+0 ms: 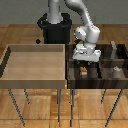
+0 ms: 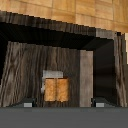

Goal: Place the loaf of bread into the appropriate compartment.

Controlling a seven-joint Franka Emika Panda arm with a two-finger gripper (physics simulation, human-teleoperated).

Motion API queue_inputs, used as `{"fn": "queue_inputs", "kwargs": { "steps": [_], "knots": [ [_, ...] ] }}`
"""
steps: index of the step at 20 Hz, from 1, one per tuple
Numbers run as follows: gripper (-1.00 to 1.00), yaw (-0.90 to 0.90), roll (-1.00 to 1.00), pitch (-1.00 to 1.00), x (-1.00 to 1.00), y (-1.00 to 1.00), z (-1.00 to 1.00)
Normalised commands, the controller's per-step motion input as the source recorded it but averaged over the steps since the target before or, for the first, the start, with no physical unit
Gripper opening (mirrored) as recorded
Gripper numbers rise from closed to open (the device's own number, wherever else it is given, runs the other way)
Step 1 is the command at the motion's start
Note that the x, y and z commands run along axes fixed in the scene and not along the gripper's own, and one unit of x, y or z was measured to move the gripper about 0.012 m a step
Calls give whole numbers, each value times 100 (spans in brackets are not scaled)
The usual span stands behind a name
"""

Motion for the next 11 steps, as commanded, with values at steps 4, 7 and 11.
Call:
{"fn": "queue_inputs", "kwargs": {
  "steps": [4,7,11],
  "knots": [
    [100,0,0,0,0,0,0],
    [100,0,0,0,0,0,0],
    [100,0,0,0,0,0,0]
  ]
}}
